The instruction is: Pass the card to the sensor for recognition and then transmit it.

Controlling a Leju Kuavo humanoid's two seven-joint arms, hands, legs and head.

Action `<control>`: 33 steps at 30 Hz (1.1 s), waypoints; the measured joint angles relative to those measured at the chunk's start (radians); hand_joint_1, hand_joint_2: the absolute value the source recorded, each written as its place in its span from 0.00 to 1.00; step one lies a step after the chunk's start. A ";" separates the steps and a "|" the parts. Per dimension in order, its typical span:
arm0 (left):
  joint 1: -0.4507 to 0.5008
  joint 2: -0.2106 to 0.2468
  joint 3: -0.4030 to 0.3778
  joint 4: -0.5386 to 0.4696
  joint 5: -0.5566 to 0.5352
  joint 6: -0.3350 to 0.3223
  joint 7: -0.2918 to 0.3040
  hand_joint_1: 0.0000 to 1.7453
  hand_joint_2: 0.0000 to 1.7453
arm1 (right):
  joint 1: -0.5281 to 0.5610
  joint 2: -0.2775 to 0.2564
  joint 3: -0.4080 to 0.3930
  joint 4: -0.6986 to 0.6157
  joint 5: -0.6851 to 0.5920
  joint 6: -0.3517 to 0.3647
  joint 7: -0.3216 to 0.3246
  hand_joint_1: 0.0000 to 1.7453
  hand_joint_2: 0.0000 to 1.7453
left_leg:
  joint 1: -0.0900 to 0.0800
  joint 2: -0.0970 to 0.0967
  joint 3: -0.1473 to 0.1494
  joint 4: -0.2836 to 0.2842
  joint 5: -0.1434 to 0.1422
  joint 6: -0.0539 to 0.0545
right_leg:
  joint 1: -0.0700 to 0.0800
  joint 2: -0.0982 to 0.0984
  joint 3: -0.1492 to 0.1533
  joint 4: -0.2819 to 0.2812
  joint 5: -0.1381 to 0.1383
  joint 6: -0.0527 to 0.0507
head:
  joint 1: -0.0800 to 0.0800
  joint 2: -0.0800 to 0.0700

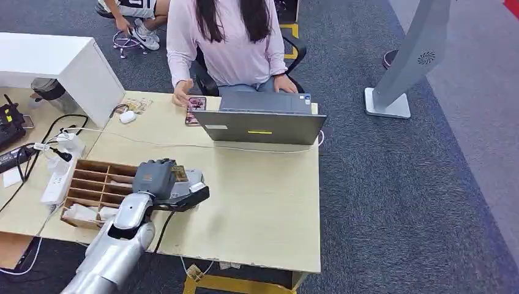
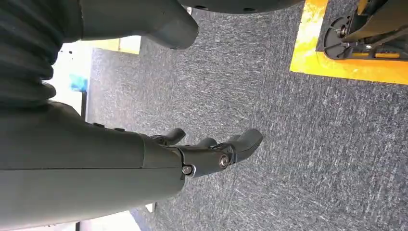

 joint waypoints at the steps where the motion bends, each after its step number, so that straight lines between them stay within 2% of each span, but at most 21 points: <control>1: -0.001 0.000 0.000 0.006 0.000 0.001 0.000 1.00 1.00 | 0.000 0.000 0.000 0.000 0.000 0.000 0.000 0.00 1.00 | 0.000 0.000 0.000 0.000 0.000 0.000 | 0.000 0.000 0.000 0.000 0.000 0.000 | 0.000 0.000; 10: -0.009 0.002 0.006 0.034 -0.003 -0.014 -0.013 1.00 1.00 | 0.000 0.004 -0.001 0.000 0.000 0.004 -0.003 0.00 1.00 | 0.000 0.000 0.000 0.000 0.000 0.000 | 0.000 0.000 0.000 0.000 0.000 0.000 | 0.000 0.000; 22: -0.016 0.005 0.018 0.049 0.006 0.015 -0.046 1.00 1.00 | 0.000 0.007 -0.001 0.000 0.008 0.003 0.000 0.00 1.00 | 0.000 0.000 0.001 0.000 0.000 0.000 | 0.000 0.000 0.001 0.000 0.000 0.000 | 0.000 0.000; 27: -0.015 0.005 0.022 0.045 0.012 0.060 -0.056 1.00 1.00 | 0.000 0.011 -0.001 0.000 0.009 0.000 -0.002 0.00 1.00 | 0.000 0.000 0.000 0.000 0.000 0.000 | 0.000 0.000 0.000 0.000 0.000 0.000 | 0.000 0.000; 33: -0.034 0.010 0.035 -0.011 0.011 0.154 -0.066 1.00 1.00 | 0.000 0.012 -0.001 0.000 0.021 -0.002 -0.005 0.00 1.00 | 0.000 0.000 0.000 0.000 0.000 0.000 | 0.000 0.000 0.000 0.000 0.000 0.000 | 0.000 0.000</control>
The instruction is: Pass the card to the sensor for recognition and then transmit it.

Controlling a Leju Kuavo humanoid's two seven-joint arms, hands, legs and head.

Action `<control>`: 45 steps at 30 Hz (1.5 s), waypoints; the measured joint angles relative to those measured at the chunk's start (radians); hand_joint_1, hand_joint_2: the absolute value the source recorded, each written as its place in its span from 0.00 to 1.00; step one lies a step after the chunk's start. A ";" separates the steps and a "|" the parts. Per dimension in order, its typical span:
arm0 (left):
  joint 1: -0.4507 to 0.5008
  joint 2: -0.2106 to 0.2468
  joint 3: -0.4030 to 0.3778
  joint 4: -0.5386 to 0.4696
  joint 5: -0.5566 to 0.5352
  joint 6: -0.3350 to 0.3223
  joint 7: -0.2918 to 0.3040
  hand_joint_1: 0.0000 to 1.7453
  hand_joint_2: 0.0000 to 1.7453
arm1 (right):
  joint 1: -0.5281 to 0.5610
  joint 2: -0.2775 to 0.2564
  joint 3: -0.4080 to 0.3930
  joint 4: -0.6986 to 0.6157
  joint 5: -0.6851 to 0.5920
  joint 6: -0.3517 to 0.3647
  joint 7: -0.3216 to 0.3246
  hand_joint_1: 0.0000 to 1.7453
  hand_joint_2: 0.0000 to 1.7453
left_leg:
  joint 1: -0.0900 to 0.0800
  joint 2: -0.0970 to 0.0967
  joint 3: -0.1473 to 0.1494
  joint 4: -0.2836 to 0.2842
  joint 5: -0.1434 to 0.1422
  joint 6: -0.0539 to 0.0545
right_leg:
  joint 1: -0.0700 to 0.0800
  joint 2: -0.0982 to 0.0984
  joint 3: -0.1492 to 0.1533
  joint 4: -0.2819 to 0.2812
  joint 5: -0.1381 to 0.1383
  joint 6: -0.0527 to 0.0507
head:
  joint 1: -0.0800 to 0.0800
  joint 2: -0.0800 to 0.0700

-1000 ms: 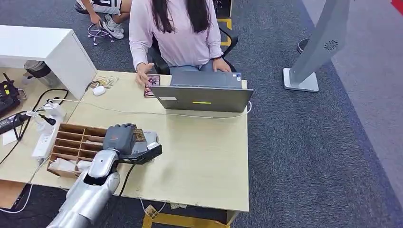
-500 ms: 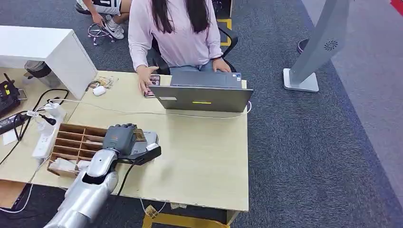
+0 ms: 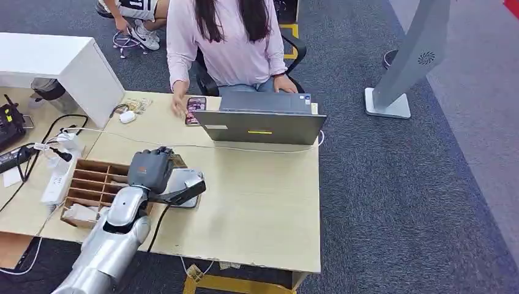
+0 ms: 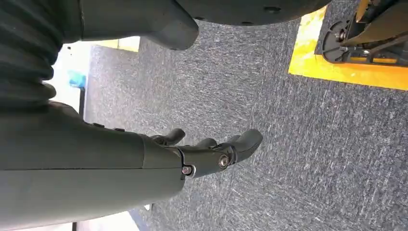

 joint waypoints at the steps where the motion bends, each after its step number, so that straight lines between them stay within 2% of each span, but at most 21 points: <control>1: -0.011 0.001 0.005 -0.007 0.000 0.005 0.000 1.00 1.00 | 0.000 0.000 0.000 0.000 0.002 0.000 0.000 0.00 1.00 | 0.000 0.000 0.000 0.000 0.000 0.000 | 0.000 0.000 0.000 0.000 0.000 0.000 | 0.000 0.000; 8: -0.141 0.035 0.036 -0.018 -0.026 0.039 -0.004 1.00 1.00 | -0.001 0.000 0.000 0.000 0.018 -0.004 -0.009 0.00 1.00 | 0.000 0.000 0.000 0.000 0.001 -0.001 | 0.000 0.000 0.000 0.000 0.000 0.000 | 0.000 0.000; 14: -0.298 0.056 0.037 0.045 -0.069 0.035 -0.007 1.00 1.00 | -0.003 0.000 0.000 0.000 0.029 -0.012 0.003 0.00 1.00 | 0.000 0.000 0.000 0.000 0.001 -0.001 | 0.000 0.000 0.000 0.001 0.001 0.000 | 0.000 0.000; 20: -0.425 0.055 0.037 0.142 -0.104 0.034 0.004 1.00 1.00 | -0.007 0.001 0.000 0.000 0.029 -0.013 0.009 0.00 1.00 | 0.000 0.000 0.000 0.000 0.001 -0.001 | 0.000 0.000 -0.001 0.000 0.001 0.000 | 0.000 0.000; 29: -0.496 0.030 0.037 0.216 -0.116 0.039 0.013 1.00 1.00 | -0.007 0.001 0.000 0.000 0.032 -0.012 0.012 0.00 1.00 | 0.000 0.000 0.000 0.000 0.001 -0.001 | 0.000 0.000 -0.001 0.000 0.001 0.000 | 0.000 0.000; 30: -0.499 0.026 0.037 0.222 -0.115 0.041 0.013 0.17 1.00 | -0.008 0.001 0.000 0.000 0.032 -0.012 0.011 0.00 1.00 | 0.000 0.000 0.000 0.000 0.001 -0.001 | 0.000 0.000 -0.001 0.000 0.001 0.000 | 0.000 0.000; 31: -0.501 0.022 0.037 0.228 -0.114 0.042 0.015 0.17 1.00 | -0.008 0.001 0.000 0.000 0.032 -0.012 0.011 0.00 1.00 | 0.000 0.000 0.000 0.000 0.001 -0.001 | 0.000 0.000 -0.001 0.000 0.001 0.000 | 0.000 0.000; 32: -0.502 0.020 0.037 0.234 -0.112 0.042 0.017 0.00 1.00 | -0.007 0.001 0.000 0.000 0.032 -0.012 0.011 0.00 1.00 | 0.000 0.000 0.000 0.000 0.001 -0.001 | 0.000 0.000 -0.001 0.000 0.001 0.000 | 0.000 0.000; 36: -0.504 0.012 0.037 0.247 -0.114 0.049 0.024 0.00 1.00 | -0.007 0.001 0.000 0.000 0.032 -0.014 0.010 0.00 1.00 | 0.000 0.000 0.000 0.000 0.001 -0.001 | 0.000 0.000 -0.001 0.000 0.001 0.000 | 0.000 0.000; 39: -0.492 0.005 0.037 0.234 -0.118 0.103 0.013 0.00 1.00 | -0.007 0.001 -0.001 0.000 0.032 -0.016 0.013 0.00 1.00 | 0.000 0.000 0.000 0.000 0.001 -0.001 | 0.000 0.000 -0.001 0.000 0.001 0.000 | 0.000 0.000; 42: -0.443 -0.005 0.036 0.166 -0.104 0.124 -0.002 0.00 1.00 | -0.007 0.001 -0.002 0.000 0.031 -0.017 0.022 0.00 1.00 | 0.000 0.000 0.000 0.000 0.000 0.000 | 0.000 0.000 -0.001 0.000 0.000 0.000 | 0.000 0.000; 45: -0.339 -0.016 0.026 0.018 -0.074 0.119 -0.021 0.00 1.00 | -0.006 0.002 -0.010 0.000 0.020 -0.023 0.031 0.00 1.00 | -0.001 0.001 -0.001 0.000 0.000 0.000 | 0.000 0.001 -0.001 0.000 0.000 0.000 | 0.000 0.000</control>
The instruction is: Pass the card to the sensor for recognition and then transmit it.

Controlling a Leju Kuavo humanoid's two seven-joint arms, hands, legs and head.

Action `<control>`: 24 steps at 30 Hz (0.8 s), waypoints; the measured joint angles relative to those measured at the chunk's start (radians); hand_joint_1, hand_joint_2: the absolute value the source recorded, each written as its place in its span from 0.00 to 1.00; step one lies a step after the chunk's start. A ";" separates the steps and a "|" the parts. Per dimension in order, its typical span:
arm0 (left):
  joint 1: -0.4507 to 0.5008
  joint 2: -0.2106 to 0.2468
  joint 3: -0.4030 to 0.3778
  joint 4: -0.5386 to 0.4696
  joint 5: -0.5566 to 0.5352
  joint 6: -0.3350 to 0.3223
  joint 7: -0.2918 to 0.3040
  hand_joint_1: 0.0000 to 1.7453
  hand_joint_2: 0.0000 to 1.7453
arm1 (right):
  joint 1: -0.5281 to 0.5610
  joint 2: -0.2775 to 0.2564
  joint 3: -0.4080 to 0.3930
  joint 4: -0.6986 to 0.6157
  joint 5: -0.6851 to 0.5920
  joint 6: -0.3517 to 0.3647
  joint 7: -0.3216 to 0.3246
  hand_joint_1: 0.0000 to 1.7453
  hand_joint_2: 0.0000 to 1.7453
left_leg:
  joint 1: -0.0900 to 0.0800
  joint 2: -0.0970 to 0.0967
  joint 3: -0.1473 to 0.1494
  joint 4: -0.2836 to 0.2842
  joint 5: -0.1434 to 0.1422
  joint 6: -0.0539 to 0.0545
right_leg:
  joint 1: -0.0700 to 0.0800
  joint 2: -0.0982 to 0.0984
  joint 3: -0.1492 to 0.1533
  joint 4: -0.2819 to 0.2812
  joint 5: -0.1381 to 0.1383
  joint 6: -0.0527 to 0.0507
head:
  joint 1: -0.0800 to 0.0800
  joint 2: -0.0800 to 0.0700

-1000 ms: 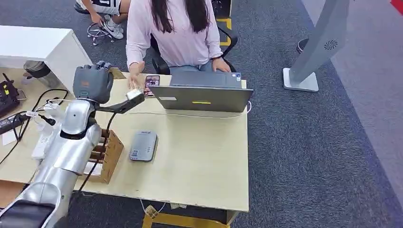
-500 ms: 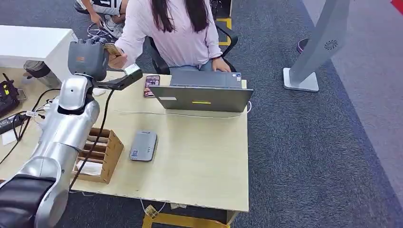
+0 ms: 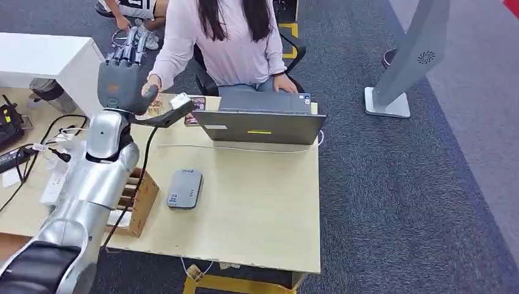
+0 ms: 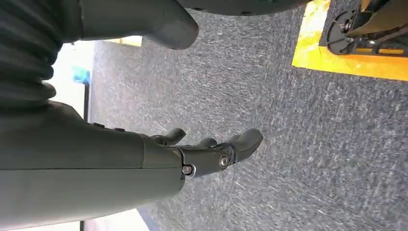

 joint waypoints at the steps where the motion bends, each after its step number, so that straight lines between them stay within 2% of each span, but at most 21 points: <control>1: 0.041 -0.003 -0.006 -0.065 0.005 -0.003 0.000 0.00 1.00 | 0.000 0.000 -0.003 0.000 -0.002 -0.002 0.001 0.00 1.00 | 0.000 0.000 0.000 0.000 0.000 0.000 | 0.000 0.000 0.000 0.000 0.000 0.000 | 0.000 0.000; 7: 0.318 0.006 -0.022 -0.376 0.037 -0.016 -0.017 0.00 1.00 | 0.005 0.003 -0.035 0.000 -0.034 -0.025 -0.010 0.00 1.00 | 0.000 0.004 0.001 0.000 -0.003 0.000 | -0.001 0.004 0.000 0.000 -0.002 0.000 | 0.000 0.000; 11: 0.510 0.032 -0.023 -0.518 0.043 -0.016 -0.032 0.00 1.00 | 0.009 0.006 -0.059 0.000 -0.055 -0.035 -0.021 0.00 1.00 | 0.000 0.004 0.001 -0.001 -0.004 0.000 | -0.001 0.005 -0.001 0.000 -0.002 -0.001 | -0.001 0.000; 17: 0.759 0.072 -0.022 -0.630 0.042 -0.021 -0.049 0.00 1.00 | 0.015 0.010 -0.094 0.000 -0.080 -0.046 -0.019 0.00 1.00 | 0.000 0.004 0.001 -0.001 -0.005 0.000 | -0.001 0.004 -0.001 0.000 -0.004 -0.001 | -0.001 0.000; 24: 0.987 0.108 -0.016 -0.702 0.073 0.007 -0.063 0.00 1.00 | 0.020 0.010 -0.123 0.000 -0.096 -0.049 -0.023 0.00 1.00 | 0.000 0.004 0.000 -0.001 -0.006 0.001 | -0.001 0.004 0.000 0.000 -0.006 0.001 | 0.000 0.000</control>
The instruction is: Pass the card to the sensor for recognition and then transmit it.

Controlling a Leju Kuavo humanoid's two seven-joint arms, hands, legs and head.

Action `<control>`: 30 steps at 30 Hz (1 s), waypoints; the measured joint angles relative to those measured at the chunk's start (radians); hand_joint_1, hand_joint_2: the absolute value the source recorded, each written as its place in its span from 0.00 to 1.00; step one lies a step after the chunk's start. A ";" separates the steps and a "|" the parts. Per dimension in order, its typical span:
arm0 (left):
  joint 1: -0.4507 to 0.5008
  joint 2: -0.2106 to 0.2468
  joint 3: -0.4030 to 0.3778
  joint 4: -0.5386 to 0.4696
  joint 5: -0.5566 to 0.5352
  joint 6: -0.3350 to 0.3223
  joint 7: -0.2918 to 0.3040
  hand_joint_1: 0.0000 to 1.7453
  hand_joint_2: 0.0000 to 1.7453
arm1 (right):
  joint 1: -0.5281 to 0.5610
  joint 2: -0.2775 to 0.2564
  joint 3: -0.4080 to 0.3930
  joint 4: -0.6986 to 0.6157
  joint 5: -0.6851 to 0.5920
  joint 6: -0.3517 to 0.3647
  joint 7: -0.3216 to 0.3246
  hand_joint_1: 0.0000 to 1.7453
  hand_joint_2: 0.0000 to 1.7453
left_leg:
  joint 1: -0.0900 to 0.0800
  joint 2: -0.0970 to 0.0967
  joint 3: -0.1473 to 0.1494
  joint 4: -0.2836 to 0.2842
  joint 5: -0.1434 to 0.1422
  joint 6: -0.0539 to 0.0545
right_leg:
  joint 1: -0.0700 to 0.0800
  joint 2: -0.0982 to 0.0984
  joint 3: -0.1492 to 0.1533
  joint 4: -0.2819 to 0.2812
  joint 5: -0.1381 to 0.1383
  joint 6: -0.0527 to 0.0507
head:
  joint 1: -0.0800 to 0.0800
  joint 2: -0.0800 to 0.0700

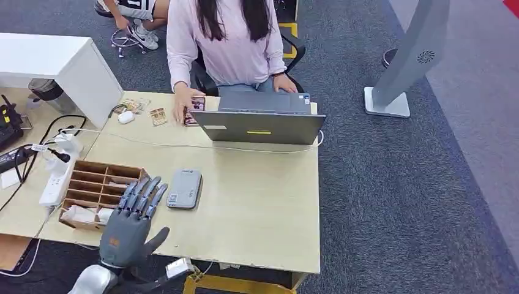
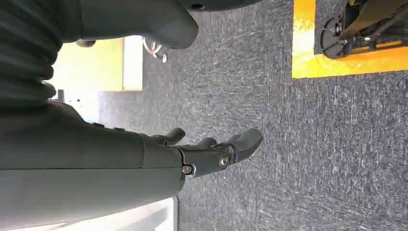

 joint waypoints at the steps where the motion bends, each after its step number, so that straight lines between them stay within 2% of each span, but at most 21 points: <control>1: 0.023 0.003 0.004 -0.005 0.008 0.003 0.001 0.00 1.00 | 0.001 0.000 -0.002 0.000 0.000 0.000 -0.002 0.00 1.00 | 0.000 0.000 0.000 0.000 0.000 0.000 | 0.000 0.000 0.000 0.000 0.000 0.000 | 0.000 0.000; 5: 0.087 0.009 0.043 -0.008 0.040 -0.007 0.012 0.00 1.00 | 0.002 0.000 -0.009 0.000 0.005 0.001 0.001 0.00 1.00 | 0.000 -0.002 0.000 0.000 0.000 0.000 | 0.000 -0.002 0.001 0.000 0.000 0.000 | 0.000 0.000; 8: 0.092 0.005 0.097 0.004 0.046 -0.028 -0.012 0.00 1.00 | 0.002 0.000 -0.010 0.000 0.012 0.002 0.004 0.00 1.00 | 0.000 -0.002 0.000 0.000 0.000 0.000 | 0.000 -0.003 0.001 0.000 0.000 0.000 | 0.000 0.000; 12: 0.073 -0.005 0.197 0.051 0.052 -0.058 -0.045 0.00 1.00 | 0.003 0.000 -0.010 0.000 0.022 0.000 0.006 0.00 1.00 | 0.000 -0.002 0.001 0.000 0.000 0.000 | 0.000 -0.003 0.001 0.000 0.000 0.000 | 0.000 0.000; 20: -0.003 -0.025 0.352 0.184 0.066 -0.061 -0.103 0.00 1.00 | 0.002 0.000 -0.010 0.000 0.042 0.008 0.010 0.00 1.00 | 0.000 -0.003 0.001 0.000 0.000 0.000 | 0.000 -0.003 0.002 0.000 0.000 0.000 | 0.000 0.000; 30: -0.046 -0.038 0.409 0.262 0.065 -0.059 -0.120 0.00 1.00 | 0.002 0.000 -0.010 0.000 0.048 0.015 0.006 0.00 1.00 | 0.000 -0.002 0.000 0.000 0.000 0.000 | 0.000 -0.003 0.002 0.000 0.000 0.000 | 0.000 0.000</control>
